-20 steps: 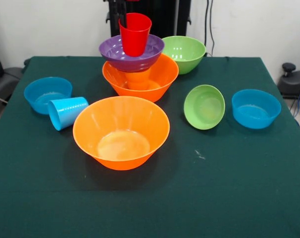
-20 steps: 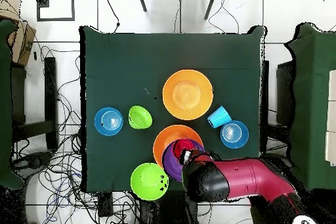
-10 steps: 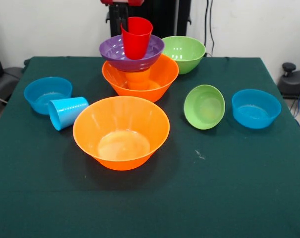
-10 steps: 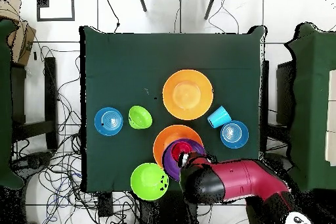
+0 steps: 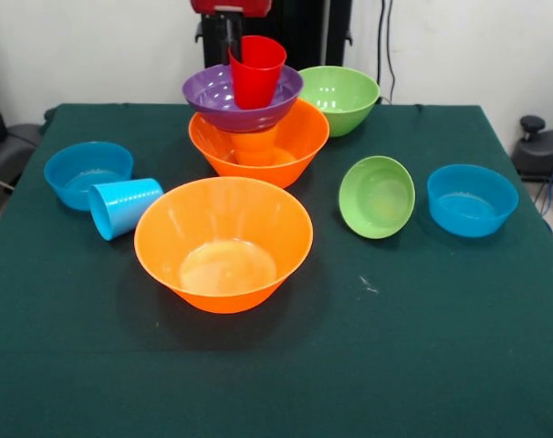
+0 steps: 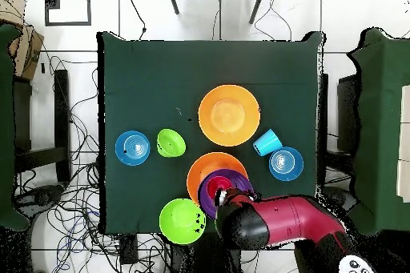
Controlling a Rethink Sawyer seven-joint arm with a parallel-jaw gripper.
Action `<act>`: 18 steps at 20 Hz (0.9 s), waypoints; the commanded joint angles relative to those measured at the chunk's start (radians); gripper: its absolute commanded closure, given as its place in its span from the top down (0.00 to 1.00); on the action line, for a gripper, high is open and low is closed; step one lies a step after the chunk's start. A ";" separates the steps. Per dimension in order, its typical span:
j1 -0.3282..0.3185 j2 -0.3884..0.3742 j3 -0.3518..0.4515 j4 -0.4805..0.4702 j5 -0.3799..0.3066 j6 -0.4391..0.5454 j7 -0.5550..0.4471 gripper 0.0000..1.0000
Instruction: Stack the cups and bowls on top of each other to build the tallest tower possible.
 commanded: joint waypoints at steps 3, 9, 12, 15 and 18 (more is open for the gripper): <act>0.015 0.029 -0.025 0.024 -0.065 -0.075 0.011 0.00; 0.023 0.057 -0.045 0.003 -0.080 -0.085 0.006 0.00; 0.017 0.051 -0.046 0.006 -0.076 -0.083 -0.001 0.00; 0.017 0.053 -0.049 0.003 -0.079 -0.085 -0.004 0.00; 0.021 0.058 -0.056 0.000 -0.084 -0.092 0.000 0.00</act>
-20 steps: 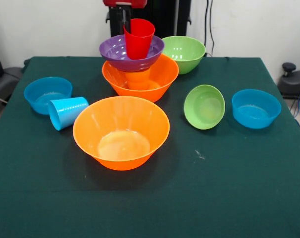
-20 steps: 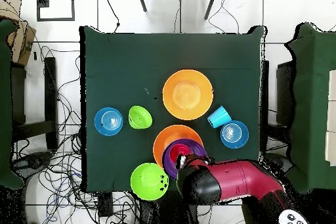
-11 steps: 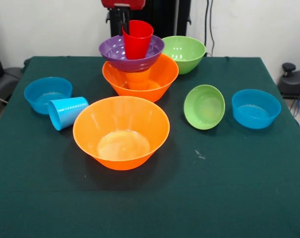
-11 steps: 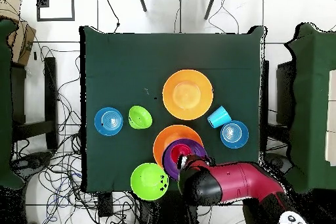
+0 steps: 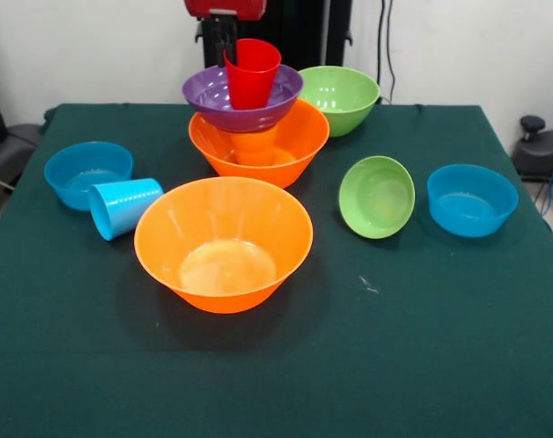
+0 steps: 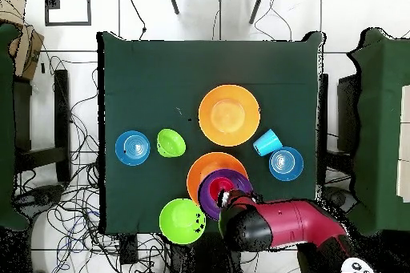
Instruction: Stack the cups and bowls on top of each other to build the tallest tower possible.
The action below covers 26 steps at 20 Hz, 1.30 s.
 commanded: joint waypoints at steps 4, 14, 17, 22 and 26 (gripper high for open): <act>0.021 0.040 -0.020 -0.001 -0.086 -0.067 0.002 0.00; 0.029 0.029 -0.027 0.009 -0.081 -0.070 0.004 0.00; 0.031 0.047 -0.036 0.002 -0.091 -0.082 0.009 0.00; 0.037 0.057 -0.042 -0.011 -0.092 -0.081 0.004 0.00; 0.038 0.053 -0.048 -0.001 -0.091 -0.092 0.008 0.00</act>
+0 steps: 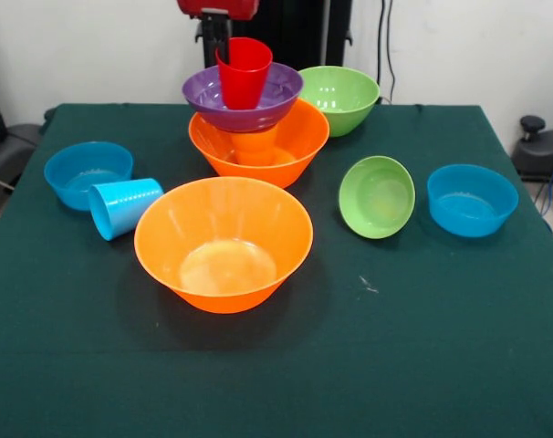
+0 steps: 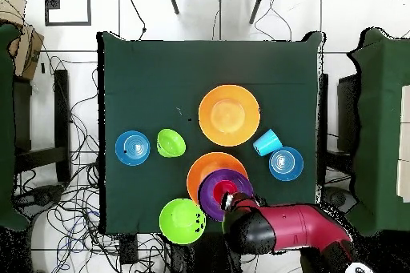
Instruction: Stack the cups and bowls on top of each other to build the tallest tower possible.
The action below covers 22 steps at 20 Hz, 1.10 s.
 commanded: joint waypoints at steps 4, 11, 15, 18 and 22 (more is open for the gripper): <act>0.030 0.055 -0.001 -0.006 -0.087 -0.082 -0.002 0.00; 0.042 0.044 -0.006 -0.008 -0.094 -0.084 0.001 1.00; 0.036 0.052 -0.001 -0.008 -0.089 -0.082 -0.001 1.00; 0.036 0.048 -0.005 -0.001 -0.085 -0.088 0.006 1.00; 0.036 0.042 -0.003 0.001 -0.078 -0.082 0.005 1.00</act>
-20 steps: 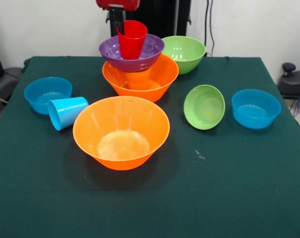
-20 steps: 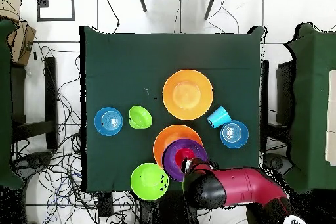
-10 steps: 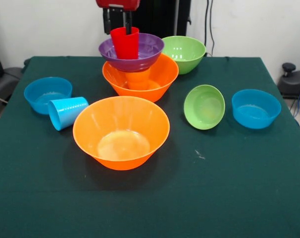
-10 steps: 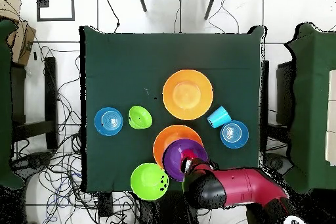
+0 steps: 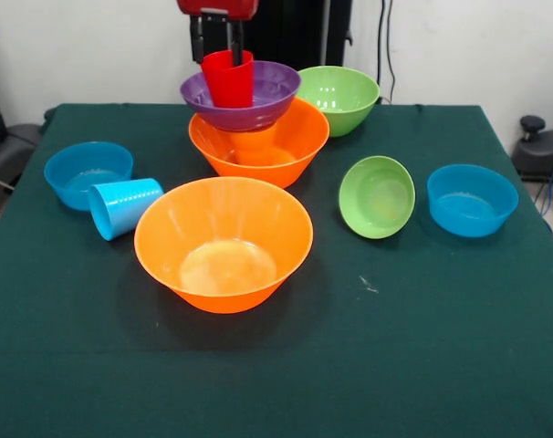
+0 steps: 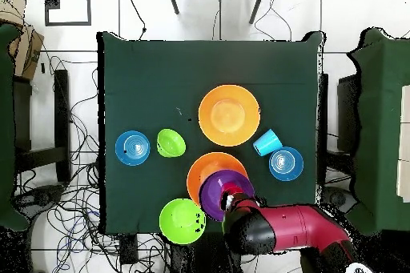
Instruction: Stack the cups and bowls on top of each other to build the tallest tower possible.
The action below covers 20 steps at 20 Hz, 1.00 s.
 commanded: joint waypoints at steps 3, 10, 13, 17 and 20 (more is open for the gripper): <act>0.024 0.020 0.017 0.013 -0.055 -0.058 -0.006 1.00; 0.030 0.020 0.015 0.019 -0.052 -0.063 0.003 1.00; 0.029 0.009 0.024 0.021 -0.038 -0.053 0.000 1.00; 0.014 -0.026 0.049 0.043 -0.005 -0.034 -0.015 1.00; -0.005 -0.062 0.072 0.067 0.026 -0.016 -0.035 1.00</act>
